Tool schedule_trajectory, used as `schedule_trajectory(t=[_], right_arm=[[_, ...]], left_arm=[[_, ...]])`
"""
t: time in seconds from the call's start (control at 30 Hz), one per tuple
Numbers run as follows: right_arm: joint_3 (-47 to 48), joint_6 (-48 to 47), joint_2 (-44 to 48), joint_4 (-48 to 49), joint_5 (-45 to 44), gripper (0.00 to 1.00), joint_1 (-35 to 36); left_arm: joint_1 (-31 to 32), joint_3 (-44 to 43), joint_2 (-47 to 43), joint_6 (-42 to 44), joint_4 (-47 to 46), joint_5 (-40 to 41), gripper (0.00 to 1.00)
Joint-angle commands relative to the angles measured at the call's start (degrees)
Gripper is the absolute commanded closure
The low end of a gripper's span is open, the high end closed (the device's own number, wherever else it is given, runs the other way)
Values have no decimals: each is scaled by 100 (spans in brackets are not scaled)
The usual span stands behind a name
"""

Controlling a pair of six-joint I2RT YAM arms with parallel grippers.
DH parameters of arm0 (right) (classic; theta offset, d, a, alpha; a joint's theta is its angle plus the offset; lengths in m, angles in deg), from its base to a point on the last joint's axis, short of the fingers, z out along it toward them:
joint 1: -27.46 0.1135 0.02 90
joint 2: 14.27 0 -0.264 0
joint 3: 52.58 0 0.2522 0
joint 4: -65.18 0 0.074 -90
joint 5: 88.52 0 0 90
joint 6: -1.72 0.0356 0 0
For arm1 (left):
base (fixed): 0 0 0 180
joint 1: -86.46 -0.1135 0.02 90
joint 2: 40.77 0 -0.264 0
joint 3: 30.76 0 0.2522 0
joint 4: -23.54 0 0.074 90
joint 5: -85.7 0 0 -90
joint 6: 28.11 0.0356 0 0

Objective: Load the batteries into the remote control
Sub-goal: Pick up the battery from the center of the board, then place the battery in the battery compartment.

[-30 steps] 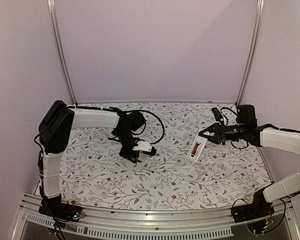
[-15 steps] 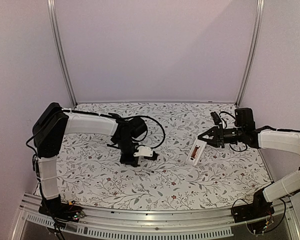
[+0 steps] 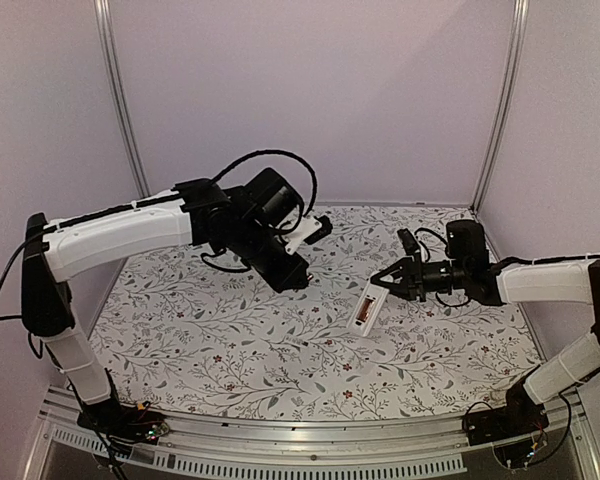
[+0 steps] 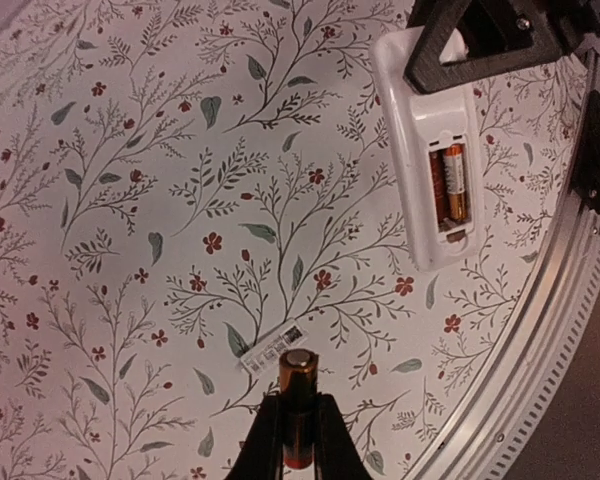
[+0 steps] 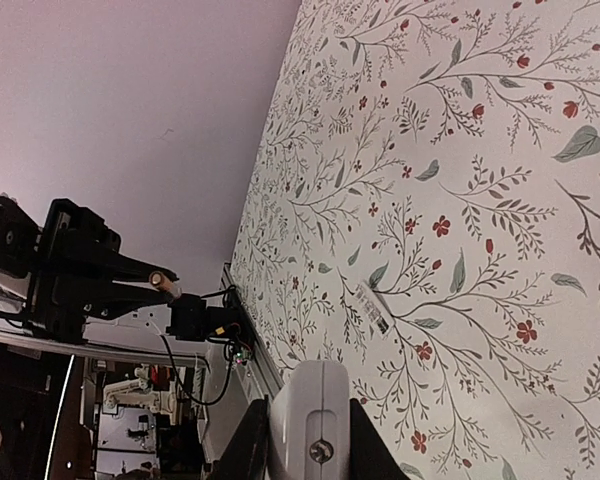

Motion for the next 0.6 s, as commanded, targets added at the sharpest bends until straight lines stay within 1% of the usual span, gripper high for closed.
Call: schedule_trajectory(t=[0.0, 0.17, 0.37, 0.43, 0.57], right_arm=[[-66, 636, -196, 1050, -306, 100, 338], [-61, 1267, -699, 2218, -428, 100, 741], [150, 1921, -1405, 3179, -639, 100, 1148], [249, 2077, -1611, 3325, -670, 100, 1248], [428, 2129, -1767, 3323, -733, 100, 1415]], left_arm=[[101, -26, -96, -1974, 321, -630, 100], [161, 61, -161, -2416, 380, -884, 100], [283, 114, -107, -2682, 576, -1099, 100], [341, 67, -26, -2700, 643, -1099, 100], [430, -46, 142, -2651, 742, -1072, 99]])
